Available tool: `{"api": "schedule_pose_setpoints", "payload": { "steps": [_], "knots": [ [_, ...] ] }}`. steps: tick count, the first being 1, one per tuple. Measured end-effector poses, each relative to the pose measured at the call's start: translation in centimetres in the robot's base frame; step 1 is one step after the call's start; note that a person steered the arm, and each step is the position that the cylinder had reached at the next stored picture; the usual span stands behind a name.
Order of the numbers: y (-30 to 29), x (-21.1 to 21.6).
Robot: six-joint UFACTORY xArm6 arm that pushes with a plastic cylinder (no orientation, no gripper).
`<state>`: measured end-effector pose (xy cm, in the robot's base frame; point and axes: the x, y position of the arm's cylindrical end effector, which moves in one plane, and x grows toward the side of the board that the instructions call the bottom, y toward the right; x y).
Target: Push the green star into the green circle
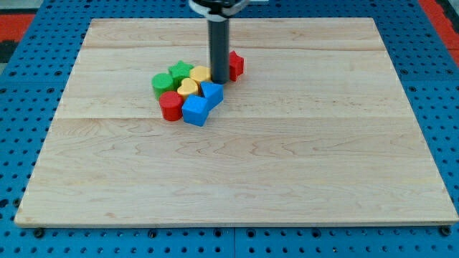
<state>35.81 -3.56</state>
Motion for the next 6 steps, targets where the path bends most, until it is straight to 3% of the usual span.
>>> {"api": "schedule_pose_setpoints", "payload": {
  "steps": [3,5,6],
  "knots": [
    [-5.3,-2.6],
    [-7.1,-2.2],
    [-9.2,-4.5]
  ]
}}
